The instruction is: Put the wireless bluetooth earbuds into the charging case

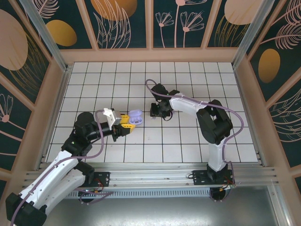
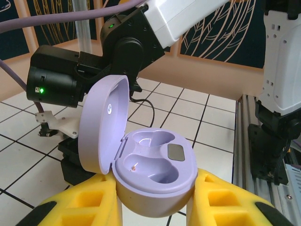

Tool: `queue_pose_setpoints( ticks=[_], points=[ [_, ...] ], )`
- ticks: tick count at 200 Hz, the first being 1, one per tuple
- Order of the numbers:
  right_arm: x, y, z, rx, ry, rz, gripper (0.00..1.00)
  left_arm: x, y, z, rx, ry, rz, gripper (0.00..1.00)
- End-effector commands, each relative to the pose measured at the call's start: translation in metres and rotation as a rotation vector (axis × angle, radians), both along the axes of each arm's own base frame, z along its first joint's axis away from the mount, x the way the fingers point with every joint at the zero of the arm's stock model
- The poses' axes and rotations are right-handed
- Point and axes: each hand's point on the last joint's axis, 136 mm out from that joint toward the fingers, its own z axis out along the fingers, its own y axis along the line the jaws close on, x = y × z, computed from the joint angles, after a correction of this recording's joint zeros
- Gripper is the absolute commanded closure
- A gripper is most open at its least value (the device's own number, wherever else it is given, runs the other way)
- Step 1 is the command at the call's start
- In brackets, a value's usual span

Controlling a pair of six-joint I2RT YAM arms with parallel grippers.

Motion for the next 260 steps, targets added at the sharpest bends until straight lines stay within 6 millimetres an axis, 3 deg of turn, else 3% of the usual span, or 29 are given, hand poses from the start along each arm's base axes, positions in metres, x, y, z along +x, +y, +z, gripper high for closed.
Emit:
queue_pose_setpoints(
  ticks=[1, 111, 153, 201, 260],
  points=[
    [0.0, 0.003, -0.012, -0.018, 0.015, -0.006, 0.67, -0.001, -0.002, 0.007, -0.013, -0.044, -0.013, 0.84],
    [0.005, 0.007, -0.028, -0.062, 0.023, 0.014, 0.7, 0.0, -0.002, 0.007, -0.013, -0.041, -0.014, 0.83],
    [0.005, 0.01, -0.029, -0.054, 0.028, 0.021, 0.77, 0.001, -0.003, 0.006, -0.011, -0.041, -0.013, 0.83],
    [0.01, 0.011, -0.017, -0.055, 0.005, 0.028, 0.82, 0.003, -0.004, 0.004, -0.006, -0.036, -0.014, 0.83],
    [0.016, -0.002, 0.018, -0.061, -0.053, 0.015, 0.84, 0.007, -0.004, 0.005, -0.015, -0.045, 0.001, 0.84]
  ],
)
